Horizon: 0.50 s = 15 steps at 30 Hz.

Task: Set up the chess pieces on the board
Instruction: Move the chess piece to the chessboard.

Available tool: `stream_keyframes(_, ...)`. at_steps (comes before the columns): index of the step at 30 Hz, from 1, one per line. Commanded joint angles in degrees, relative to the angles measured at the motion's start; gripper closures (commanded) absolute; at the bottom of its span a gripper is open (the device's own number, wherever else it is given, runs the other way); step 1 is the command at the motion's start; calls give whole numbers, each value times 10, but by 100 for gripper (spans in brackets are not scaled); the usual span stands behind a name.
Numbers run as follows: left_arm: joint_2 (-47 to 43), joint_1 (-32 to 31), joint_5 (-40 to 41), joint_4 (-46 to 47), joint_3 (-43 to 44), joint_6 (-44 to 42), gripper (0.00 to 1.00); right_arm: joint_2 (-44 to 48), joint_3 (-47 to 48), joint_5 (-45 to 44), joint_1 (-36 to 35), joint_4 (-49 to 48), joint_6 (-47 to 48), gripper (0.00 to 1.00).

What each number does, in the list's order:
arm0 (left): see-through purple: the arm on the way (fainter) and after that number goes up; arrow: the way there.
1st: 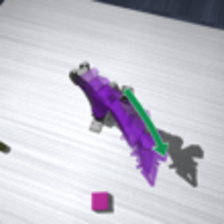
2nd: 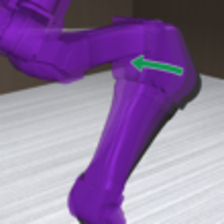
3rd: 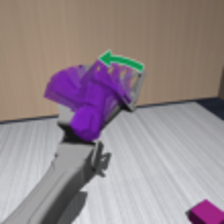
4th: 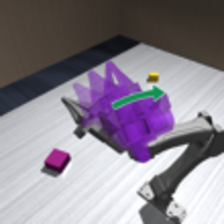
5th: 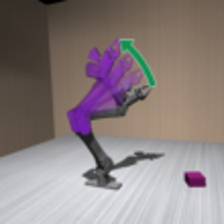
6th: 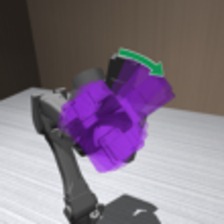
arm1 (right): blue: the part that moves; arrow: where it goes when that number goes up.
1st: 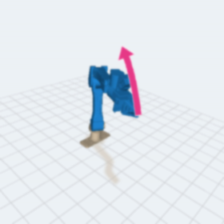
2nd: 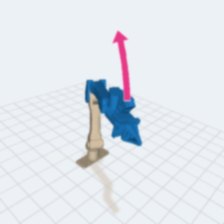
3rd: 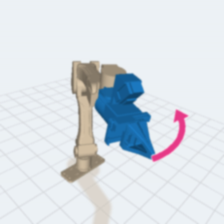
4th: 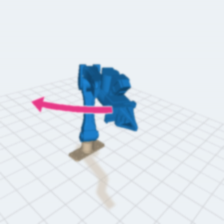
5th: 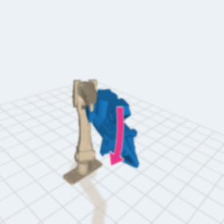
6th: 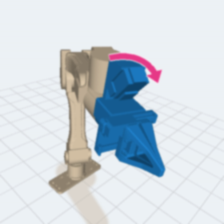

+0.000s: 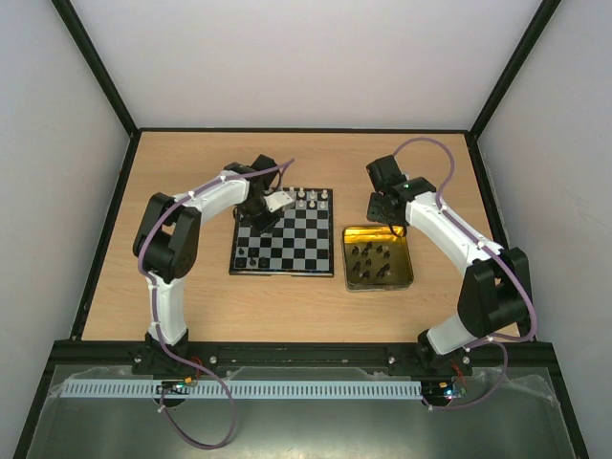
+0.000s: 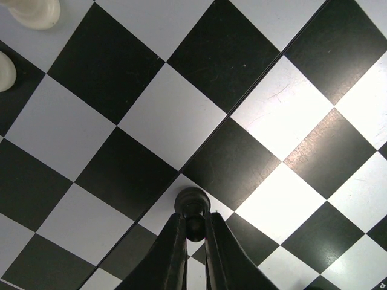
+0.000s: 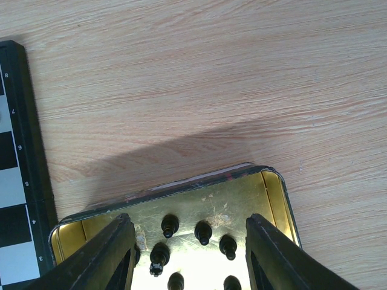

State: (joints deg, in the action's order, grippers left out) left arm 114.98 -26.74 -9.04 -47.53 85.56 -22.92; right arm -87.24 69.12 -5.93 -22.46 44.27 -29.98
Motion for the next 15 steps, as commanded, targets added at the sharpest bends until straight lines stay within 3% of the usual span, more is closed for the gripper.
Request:
stream_keyframes(1, -2, -3, -6, -14, 10, -1, 92, -4, -7, -6, 3, -4, 4, 51)
stream_keyframes(15, -47, -10, -3, -4, -43, 7, 94, 8, -20, 4, 3, -6, -2, 51)
